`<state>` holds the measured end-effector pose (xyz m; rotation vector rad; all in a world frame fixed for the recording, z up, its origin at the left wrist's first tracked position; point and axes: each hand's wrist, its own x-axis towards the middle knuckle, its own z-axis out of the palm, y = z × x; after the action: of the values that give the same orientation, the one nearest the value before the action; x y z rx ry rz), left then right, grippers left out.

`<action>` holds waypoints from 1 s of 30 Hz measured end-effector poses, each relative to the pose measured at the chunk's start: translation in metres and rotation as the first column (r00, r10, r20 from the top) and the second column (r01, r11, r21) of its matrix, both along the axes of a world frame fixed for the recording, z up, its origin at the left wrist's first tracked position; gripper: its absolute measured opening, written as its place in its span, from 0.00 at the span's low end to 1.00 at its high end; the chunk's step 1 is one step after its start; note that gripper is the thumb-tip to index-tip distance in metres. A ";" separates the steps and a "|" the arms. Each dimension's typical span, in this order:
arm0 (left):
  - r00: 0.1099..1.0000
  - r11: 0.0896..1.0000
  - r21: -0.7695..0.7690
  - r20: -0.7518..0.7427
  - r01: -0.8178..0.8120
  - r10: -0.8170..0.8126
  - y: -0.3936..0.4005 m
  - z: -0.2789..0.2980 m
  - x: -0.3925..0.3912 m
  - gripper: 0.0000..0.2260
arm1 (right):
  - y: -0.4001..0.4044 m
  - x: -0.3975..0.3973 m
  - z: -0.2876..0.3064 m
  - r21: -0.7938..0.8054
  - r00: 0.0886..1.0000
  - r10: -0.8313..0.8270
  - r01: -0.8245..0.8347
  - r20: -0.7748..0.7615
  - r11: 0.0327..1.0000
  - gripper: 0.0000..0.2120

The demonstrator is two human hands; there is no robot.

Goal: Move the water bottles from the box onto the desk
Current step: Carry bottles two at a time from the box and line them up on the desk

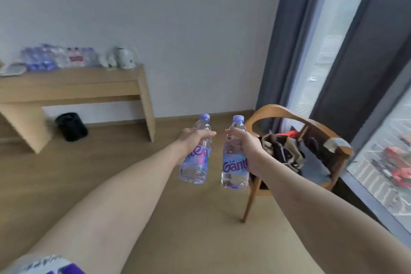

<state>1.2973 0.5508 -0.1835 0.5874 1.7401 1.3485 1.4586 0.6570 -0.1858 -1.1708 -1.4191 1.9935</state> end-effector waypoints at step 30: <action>0.625 0.622 -0.076 -0.010 -0.779 0.781 -0.161 0.011 -0.481 0.27 | -0.079 -0.628 -0.001 0.049 0.644 0.765 -0.763 -0.021 0.644 0.24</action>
<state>0.8158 0.3897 -0.1724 -0.3176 2.1148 1.8359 0.8306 0.5778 -0.1869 -0.4979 -2.1700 2.4709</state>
